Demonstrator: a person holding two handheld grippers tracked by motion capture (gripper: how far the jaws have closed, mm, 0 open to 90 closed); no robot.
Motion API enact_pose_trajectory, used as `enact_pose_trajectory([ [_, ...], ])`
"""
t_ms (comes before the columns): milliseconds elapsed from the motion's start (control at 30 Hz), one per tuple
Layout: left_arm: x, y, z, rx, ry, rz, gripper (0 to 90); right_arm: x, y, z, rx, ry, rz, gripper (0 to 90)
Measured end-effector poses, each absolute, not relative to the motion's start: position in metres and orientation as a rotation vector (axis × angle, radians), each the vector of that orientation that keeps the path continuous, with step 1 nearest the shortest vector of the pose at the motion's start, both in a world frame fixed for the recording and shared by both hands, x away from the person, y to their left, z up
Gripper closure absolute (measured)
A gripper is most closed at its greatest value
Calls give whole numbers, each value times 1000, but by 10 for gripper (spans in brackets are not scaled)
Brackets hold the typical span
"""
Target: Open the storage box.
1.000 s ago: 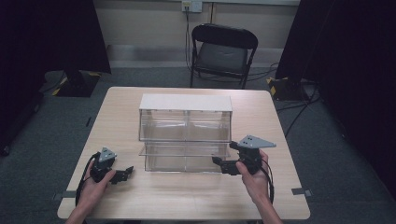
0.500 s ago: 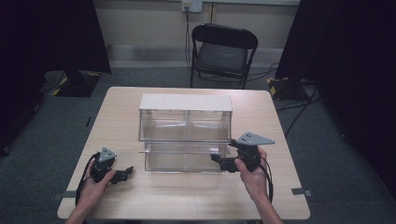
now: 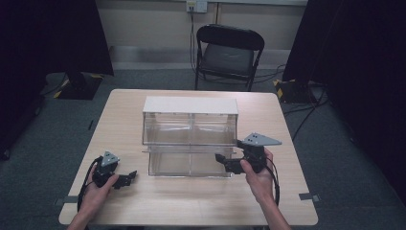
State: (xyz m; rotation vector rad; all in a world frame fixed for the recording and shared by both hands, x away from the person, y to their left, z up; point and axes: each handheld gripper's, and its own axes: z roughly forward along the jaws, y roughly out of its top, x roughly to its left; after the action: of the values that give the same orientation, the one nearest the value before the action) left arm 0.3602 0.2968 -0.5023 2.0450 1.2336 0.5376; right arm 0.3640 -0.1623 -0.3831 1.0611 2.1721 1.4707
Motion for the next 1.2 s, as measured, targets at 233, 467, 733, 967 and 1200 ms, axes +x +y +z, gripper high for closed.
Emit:
enact_pose_trajectory([
  [233,360,297,-502,2044,1234,537,89,365,-162,-379,1048,2171,1476,118],
  [467,360,297,-502,2046,1233,537,89,367,-161,-379,1059,2167,1487,107],
  [733,360,297,-502,2044,1234,538,89,368,-161,-380,1056,2166,1490,105],
  [967,360,297,-502,2046,1233,538,89,368,-161,-380,1060,2164,1491,105],
  [1200,360,297,-502,2044,1235,536,89,368,-161,-380,1062,2162,1494,105],
])
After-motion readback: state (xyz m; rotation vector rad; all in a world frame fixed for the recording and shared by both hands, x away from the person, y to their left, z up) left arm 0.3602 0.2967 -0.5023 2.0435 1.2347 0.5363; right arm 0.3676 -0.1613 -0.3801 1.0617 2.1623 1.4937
